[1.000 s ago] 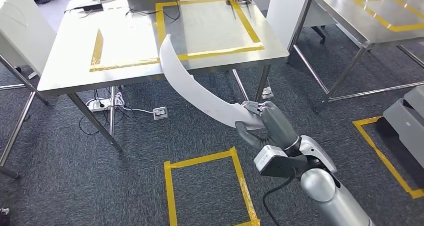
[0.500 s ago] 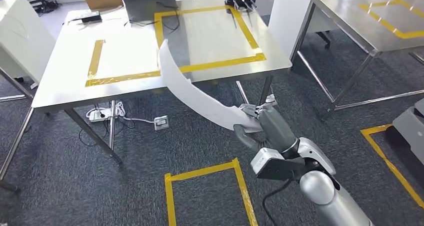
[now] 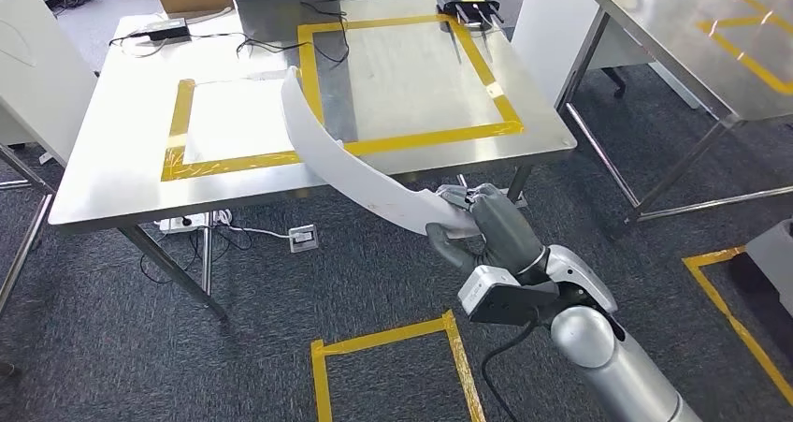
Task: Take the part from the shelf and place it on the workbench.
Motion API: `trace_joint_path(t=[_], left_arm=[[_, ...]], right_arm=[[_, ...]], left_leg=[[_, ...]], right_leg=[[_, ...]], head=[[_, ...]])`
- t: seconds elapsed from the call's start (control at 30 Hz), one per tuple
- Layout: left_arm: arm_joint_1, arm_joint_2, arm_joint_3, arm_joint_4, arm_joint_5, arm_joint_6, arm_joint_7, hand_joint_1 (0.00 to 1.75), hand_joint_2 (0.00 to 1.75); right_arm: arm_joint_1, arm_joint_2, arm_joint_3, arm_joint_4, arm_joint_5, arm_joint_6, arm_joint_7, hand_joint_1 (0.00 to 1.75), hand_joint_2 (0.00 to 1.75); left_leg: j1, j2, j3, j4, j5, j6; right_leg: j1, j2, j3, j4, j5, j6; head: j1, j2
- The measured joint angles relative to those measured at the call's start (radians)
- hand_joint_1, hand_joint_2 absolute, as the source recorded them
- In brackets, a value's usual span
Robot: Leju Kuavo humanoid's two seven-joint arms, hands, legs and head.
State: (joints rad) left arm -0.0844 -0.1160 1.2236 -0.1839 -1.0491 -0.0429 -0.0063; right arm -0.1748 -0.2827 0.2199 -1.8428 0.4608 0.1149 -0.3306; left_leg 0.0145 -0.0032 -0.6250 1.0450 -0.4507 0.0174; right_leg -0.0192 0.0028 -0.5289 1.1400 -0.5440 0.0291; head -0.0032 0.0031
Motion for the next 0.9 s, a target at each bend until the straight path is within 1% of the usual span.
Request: trace_joint_path(t=[0.03, 0.07, 0.1, 0.13, 0.17, 0.2, 0.23, 0.27, 0.3, 0.33, 0.37, 0.4, 0.43, 0.47, 0.5, 0.53, 0.57, 0.6, 0.63, 0.67, 0.7, 0.73, 0.77, 0.8, 0.83, 0.87, 0.9], left_arm=[[-0.001, 0.0, -0.002, 0.0, -0.001, 0.0, 0.0, 0.0, 1.75], [-0.002, 0.001, -0.004, 0.0, -0.003, 0.0, 0.0, 0.0, 1.75], [-0.002, 0.001, -0.007, -0.001, -0.005, 0.0, 0.0, 0.0, 1.75], [-0.001, 0.002, -0.009, -0.001, -0.007, 0.0, 0.0, 0.0, 1.75], [-0.001, 0.002, -0.011, -0.001, -0.009, 0.0, 0.0, 0.0, 1.75], [-0.001, 0.003, -0.013, -0.001, -0.01, 0.0, 0.0, 0.0, 1.75], [-0.001, 0.002, -0.014, -0.001, -0.011, 0.0, -0.002, 0.0, 1.75], [-0.002, 0.001, -0.014, 0.0, -0.013, 0.0, -0.004, 0.0, 1.75], [-0.003, 0.0, -0.015, 0.0, -0.015, -0.001, -0.006, 0.0, 1.75], [-0.004, 0.0, -0.017, 0.001, -0.018, -0.002, -0.007, 0.0, 1.75], [-0.006, 0.0, -0.018, 0.0, -0.021, -0.004, -0.008, 0.0, 1.75], [-0.008, 0.002, -0.02, 0.0, -0.024, -0.005, -0.008, 0.0, 1.75], [-0.011, 0.003, -0.021, -0.001, -0.027, -0.007, -0.007, 0.0, 1.75], [-0.016, 0.003, -0.022, -0.001, -0.03, -0.008, -0.007, 0.0, 1.75], [-0.021, 0.003, -0.022, -0.001, -0.032, -0.008, -0.005, 0.0, 1.75], [-0.025, 0.003, -0.023, -0.001, -0.035, -0.009, -0.004, 0.0, 1.75], [-0.027, 0.004, -0.025, -0.001, -0.037, -0.009, -0.002, 0.0, 1.75], [-0.026, 0.005, -0.027, -0.001, -0.04, -0.01, 0.0, 0.0, 1.75], [-0.024, 0.006, -0.029, -0.001, -0.043, -0.011, 0.003, 0.0, 1.75], [-0.023, 0.008, -0.031, -0.001, -0.046, -0.013, 0.006, 0.0, 1.75], [-0.023, 0.01, -0.034, -0.001, -0.049, -0.016, 0.009, 0.0, 1.75], [-0.022, 0.011, -0.036, -0.001, -0.052, -0.018, 0.012, 0.0, 1.75], [-0.021, 0.012, -0.037, 0.0, -0.054, -0.019, 0.015, 0.0, 1.75], [-0.02, 0.012, -0.039, 0.001, -0.056, -0.02, 0.018, 0.0, 1.75], [-0.02, 0.013, -0.039, 0.002, -0.058, -0.02, 0.02, 0.0, 1.75], [-0.02, 0.014, -0.041, 0.002, -0.06, -0.021, 0.021, 0.0, 1.75], [-0.022, 0.014, -0.042, 0.002, -0.061, -0.022, 0.021, 0.0, 1.75]], right_arm=[[-0.009, 0.001, 0.003, 0.01, 0.0, 0.004, 0.002, 1.75, 1.75], [-0.018, 0.003, 0.005, 0.021, -0.001, 0.007, 0.005, 1.75, 1.75], [-0.026, 0.004, 0.009, 0.034, -0.002, 0.012, 0.008, 1.75, 1.75], [-0.037, 0.006, 0.013, 0.047, -0.004, 0.015, 0.011, 1.75, 1.75], [-0.051, 0.007, 0.018, 0.062, -0.008, 0.019, 0.014, 1.75, 1.75], [-0.072, 0.009, 0.024, 0.08, -0.012, 0.022, 0.019, 1.75, 1.75], [-0.096, 0.011, 0.03, 0.1, -0.017, 0.022, 0.025, 1.75, 1.75], [-0.122, 0.012, 0.036, 0.122, -0.021, 0.021, 0.035, 1.75, 1.75], [-0.149, 0.013, 0.042, 0.147, -0.023, 0.018, 0.046, 1.75, 1.75], [-0.175, 0.014, 0.048, 0.171, -0.024, 0.014, 0.059, 1.75, 1.75], [-0.203, 0.015, 0.054, 0.198, -0.024, 0.01, 0.07, 1.75, 1.75], [-0.236, 0.018, 0.061, 0.228, -0.022, 0.004, 0.079, 1.75, 1.75], [-0.271, 0.022, 0.068, 0.261, -0.018, -0.003, 0.087, 1.75, 1.75], [-0.31, 0.027, 0.076, 0.3, -0.012, -0.013, 0.095, 1.75, 1.75], [-0.348, 0.033, 0.083, 0.342, -0.004, -0.023, 0.105, 1.75, 1.75], [-0.385, 0.04, 0.091, 0.391, 0.006, -0.034, 0.114, 1.75, 1.75], [-0.42, 0.047, 0.1, 0.446, 0.017, -0.045, 0.125, 1.75, 1.75], [-0.454, 0.056, 0.11, 0.505, 0.028, -0.054, 0.135, 1.75, 1.75], [-0.491, 0.065, 0.119, 0.57, 0.036, -0.062, 0.147, 1.75, 1.75], [-0.532, 0.074, 0.127, 0.637, 0.041, -0.068, 0.159, 1.75, 1.75], [-0.574, 0.083, 0.133, 0.709, 0.043, -0.074, 0.169, 1.75, 1.75], [-0.618, 0.093, 0.138, 0.781, 0.041, -0.077, 0.176, 1.75, 1.75], [-0.662, 0.101, 0.141, 0.856, 0.033, -0.077, 0.182, 1.75, 1.75], [-0.703, 0.11, 0.142, 0.93, 0.022, -0.073, 0.188, 1.75, 1.75], [-0.74, 0.117, 0.143, 0.999, 0.01, -0.069, 0.196, 1.75, 1.75], [-0.773, 0.122, 0.143, 1.063, -0.001, -0.065, 0.205, 1.75, 1.75], [-0.802, 0.124, 0.143, 1.117, -0.008, -0.065, 0.214, 1.75, 1.75]], left_leg=[[-0.001, -0.001, 0.014, -0.005, -0.009, 0.005], [-0.003, -0.004, 0.029, -0.009, -0.018, 0.009], [-0.005, -0.007, 0.046, -0.012, -0.03, 0.011], [-0.008, -0.01, 0.064, -0.014, -0.043, 0.012], [-0.011, -0.013, 0.083, -0.015, -0.057, 0.012], [-0.016, -0.015, 0.103, -0.016, -0.072, 0.013], [-0.019, -0.016, 0.119, -0.017, -0.086, 0.015], [-0.023, -0.017, 0.135, -0.016, -0.1, 0.015], [-0.026, -0.018, 0.146, -0.015, -0.115, 0.012], [-0.027, -0.019, 0.157, -0.015, -0.128, 0.009], [-0.029, -0.021, 0.171, -0.012, -0.135, 0.005], [-0.03, -0.021, 0.178, -0.005, -0.137, 0.0], [-0.03, -0.02, 0.176, 0.016, -0.131, -0.005], [-0.03, -0.018, 0.158, 0.058, -0.119, -0.011], [-0.029, -0.015, 0.123, 0.113, -0.113, -0.017], [-0.025, -0.013, 0.077, 0.175, -0.12, -0.023], [-0.022, -0.011, 0.031, 0.23, -0.142, -0.029], [-0.019, -0.01, -0.01, 0.265, -0.177, -0.035], [-0.015, -0.009, -0.041, 0.277, -0.21, -0.04], [-0.012, -0.009, -0.061, 0.264, -0.225, -0.045], [-0.009, -0.008, -0.071, 0.227, -0.212, -0.05], [-0.005, -0.005, -0.073, 0.172, -0.164, -0.056], [0.0, -0.001, -0.074, 0.106, -0.09, -0.06], [0.004, 0.005, -0.07, 0.059, -0.027, -0.059], [0.004, 0.009, -0.067, 0.028, 0.022, -0.054], [0.004, 0.012, -0.066, 0.016, 0.044, -0.045], [0.004, 0.012, -0.059, 0.019, 0.04, -0.033]], right_leg=[[0.001, 0.0, -0.046, 0.059, -0.004, 0.0], [0.002, 0.0, -0.092, 0.108, -0.023, 0.0], [0.004, 0.0, -0.133, 0.137, -0.054, -0.002], [0.006, 0.0, -0.164, 0.143, -0.081, -0.005], [0.008, 0.0, -0.182, 0.125, -0.091, -0.01], [0.012, 0.0, -0.191, 0.086, -0.074, -0.018], [0.017, 0.001, -0.192, 0.032, -0.021, -0.029], [0.026, 0.003, -0.192, -0.024, 0.049, -0.041], [0.034, 0.01, -0.188, -0.067, 0.108, -0.051], [0.04, 0.016, -0.182, -0.094, 0.15, -0.057], [0.043, 0.022, -0.175, -0.105, 0.163, -0.058], [0.04, 0.025, -0.162, -0.107, 0.16, -0.058], [0.038, 0.024, -0.149, -0.11, 0.158, -0.06], [0.035, 0.023, -0.138, -0.113, 0.152, -0.065], [0.033, 0.021, -0.127, -0.114, 0.145, -0.07], [0.031, 0.02, -0.117, -0.115, 0.135, -0.073], [0.03, 0.018, -0.107, -0.115, 0.125, -0.076], [0.028, 0.019, -0.097, -0.114, 0.113, -0.075], [0.025, 0.019, -0.085, -0.113, 0.102, -0.073], [0.021, 0.02, -0.071, -0.112, 0.089, -0.07], [0.017, 0.02, -0.056, -0.11, 0.075, -0.065], [0.012, 0.019, -0.04, -0.107, 0.06, -0.059], [0.01, 0.018, -0.026, -0.102, 0.044, -0.053], [0.01, 0.018, -0.017, -0.098, 0.03, -0.047], [0.01, 0.017, -0.01, -0.098, 0.016, -0.039], [0.011, 0.017, -0.004, -0.096, 0.009, -0.031], [0.011, 0.016, 0.001, -0.097, 0.007, -0.025]], head=[[0.001, 0.0], [0.002, 0.0], [0.002, 0.0], [0.003, 0.0], [0.003, 0.0], [0.003, 0.0], [0.003, 0.0], [0.001, 0.0], [0.0, 0.0], [-0.001, 0.0], [-0.002, 0.0], [-0.001, 0.0], [-0.001, 0.0], [-0.003, 0.0], [-0.004, 0.0], [-0.005, 0.0], [-0.006, 0.0], [-0.006, 0.0], [-0.006, 0.0], [-0.006, 0.0], [-0.006, 0.0], [-0.006, 0.0], [-0.008, 0.0], [-0.01, 0.0], [-0.01, 0.0], [-0.01, 0.0], [-0.009, 0.0]])
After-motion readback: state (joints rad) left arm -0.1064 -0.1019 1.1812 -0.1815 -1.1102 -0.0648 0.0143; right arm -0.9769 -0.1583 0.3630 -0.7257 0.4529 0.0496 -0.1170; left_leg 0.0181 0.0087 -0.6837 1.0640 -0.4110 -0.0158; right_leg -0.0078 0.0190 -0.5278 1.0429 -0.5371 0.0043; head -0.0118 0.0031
